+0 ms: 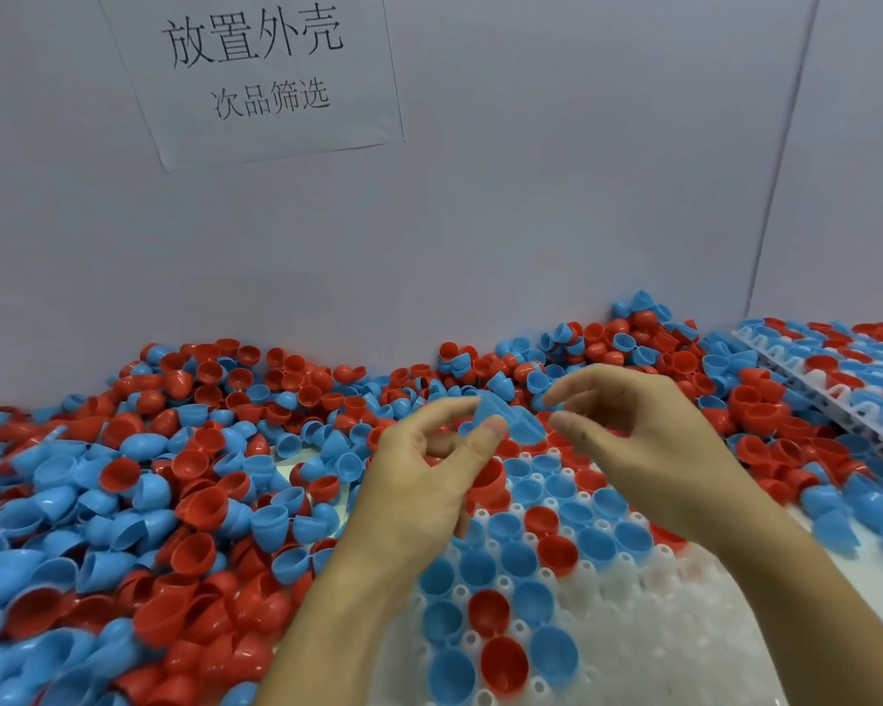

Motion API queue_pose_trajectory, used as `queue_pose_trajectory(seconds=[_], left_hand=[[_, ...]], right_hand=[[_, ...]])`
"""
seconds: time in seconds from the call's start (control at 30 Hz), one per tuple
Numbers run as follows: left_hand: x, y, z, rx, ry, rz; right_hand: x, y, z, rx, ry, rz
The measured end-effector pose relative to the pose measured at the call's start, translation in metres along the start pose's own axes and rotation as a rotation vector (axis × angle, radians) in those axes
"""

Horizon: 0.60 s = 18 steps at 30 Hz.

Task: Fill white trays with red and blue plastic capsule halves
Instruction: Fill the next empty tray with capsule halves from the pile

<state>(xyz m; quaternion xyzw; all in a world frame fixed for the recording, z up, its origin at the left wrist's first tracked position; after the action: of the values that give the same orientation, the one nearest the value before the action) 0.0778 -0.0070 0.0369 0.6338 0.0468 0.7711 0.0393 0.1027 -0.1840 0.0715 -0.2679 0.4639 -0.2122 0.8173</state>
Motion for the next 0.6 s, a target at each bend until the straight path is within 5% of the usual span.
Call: queue_pose_trajectory(seconds=[0.13, 0.3, 0.4, 0.6], left_hand=[[0.009, 0.008, -0.004, -0.067, 0.190, 0.230], [0.008, 0.018, -0.006, -0.142, 0.216, 0.333], [0.005, 0.008, -0.004, -0.005, 0.155, 0.288], [-0.013, -0.018, 0.004, 0.234, -0.082, 0.036]], right_hand=[[0.003, 0.004, -0.002, -0.113, 0.068, 0.001], [0.005, 0.013, -0.005, -0.213, 0.097, 0.104], [0.011, -0.003, -0.004, -0.215, 0.128, -0.105], [0.012, 0.015, -0.029, -0.689, 0.255, -0.530]])
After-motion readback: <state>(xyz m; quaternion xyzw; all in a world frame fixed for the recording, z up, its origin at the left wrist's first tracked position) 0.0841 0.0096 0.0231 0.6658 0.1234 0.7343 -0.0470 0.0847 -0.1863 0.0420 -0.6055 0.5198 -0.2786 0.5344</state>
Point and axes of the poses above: each hand's wrist, its own z-axis towards the middle knuckle, its own y-axis out of the palm, x = y × z, the point moved 6 cm from there along z, towards the middle knuckle, and after that the axes turned 11 degrees about -z, right-handed, at the moved point
